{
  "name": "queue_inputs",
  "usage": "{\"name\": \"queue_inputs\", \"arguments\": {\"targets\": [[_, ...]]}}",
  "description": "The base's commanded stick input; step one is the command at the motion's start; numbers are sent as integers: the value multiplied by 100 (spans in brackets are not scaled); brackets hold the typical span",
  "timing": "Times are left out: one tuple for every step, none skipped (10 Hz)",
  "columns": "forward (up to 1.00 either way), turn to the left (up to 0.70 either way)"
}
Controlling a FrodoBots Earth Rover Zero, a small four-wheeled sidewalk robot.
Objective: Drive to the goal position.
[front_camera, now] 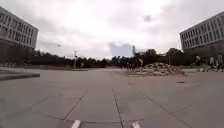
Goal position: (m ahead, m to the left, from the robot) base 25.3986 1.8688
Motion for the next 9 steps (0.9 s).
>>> {"name": "queue_inputs", "arguments": {"targets": [[100, 0], [100, 0], [100, 0], [100, 0], [100, 0], [100, 0], [100, 0], [100, 0], [100, 0]]}}
